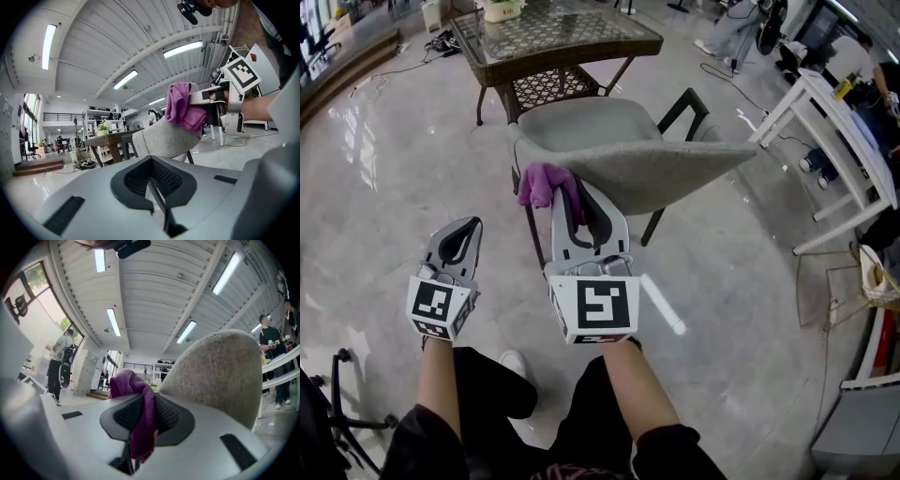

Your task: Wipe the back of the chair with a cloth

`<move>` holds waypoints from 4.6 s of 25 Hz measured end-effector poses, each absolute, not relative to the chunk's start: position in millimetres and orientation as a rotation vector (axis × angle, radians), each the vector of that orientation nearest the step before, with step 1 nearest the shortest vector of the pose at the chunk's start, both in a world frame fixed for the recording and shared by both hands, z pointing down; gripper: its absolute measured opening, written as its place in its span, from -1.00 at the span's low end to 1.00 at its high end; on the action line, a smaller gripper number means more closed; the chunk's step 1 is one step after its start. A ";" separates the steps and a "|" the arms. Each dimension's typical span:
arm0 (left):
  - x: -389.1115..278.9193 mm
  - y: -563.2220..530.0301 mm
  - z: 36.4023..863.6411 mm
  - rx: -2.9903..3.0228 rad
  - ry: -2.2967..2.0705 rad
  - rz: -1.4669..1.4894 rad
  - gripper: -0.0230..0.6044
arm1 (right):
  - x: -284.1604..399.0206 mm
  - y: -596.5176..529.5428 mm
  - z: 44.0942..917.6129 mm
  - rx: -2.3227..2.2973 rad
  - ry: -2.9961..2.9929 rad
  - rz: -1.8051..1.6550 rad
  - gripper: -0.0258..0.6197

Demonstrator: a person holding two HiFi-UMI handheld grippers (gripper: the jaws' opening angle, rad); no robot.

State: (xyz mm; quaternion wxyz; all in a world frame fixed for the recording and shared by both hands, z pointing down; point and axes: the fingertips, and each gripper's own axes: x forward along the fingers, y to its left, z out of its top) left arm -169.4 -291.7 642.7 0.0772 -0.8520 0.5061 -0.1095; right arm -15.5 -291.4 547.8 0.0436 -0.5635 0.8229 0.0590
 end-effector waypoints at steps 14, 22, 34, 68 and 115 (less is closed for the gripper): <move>-120.1 -287.9 658.4 -2.578 1.367 -0.344 -0.90 | 103.3 -279.2 552.4 -1.917 2.296 0.196 -0.68; -105.7 -286.7 666.5 -2.584 1.336 -0.356 -0.90 | 205.0 -288.8 568.4 -2.149 2.063 0.116 -0.68; -118.6 -291.1 673.7 -2.560 1.378 -0.376 -0.90 | 130.6 -249.2 582.9 -1.924 2.249 0.241 -0.68; -96.1 -299.1 704.9 -2.606 1.291 -0.432 -0.90 | 157.4 -298.8 638.4 -2.097 2.111 0.004 -0.68; -134.0 -302.9 372.5 -2.716 1.466 -0.375 -0.90 | 228.8 -181.6 362.0 -2.306 1.857 -0.329 -0.68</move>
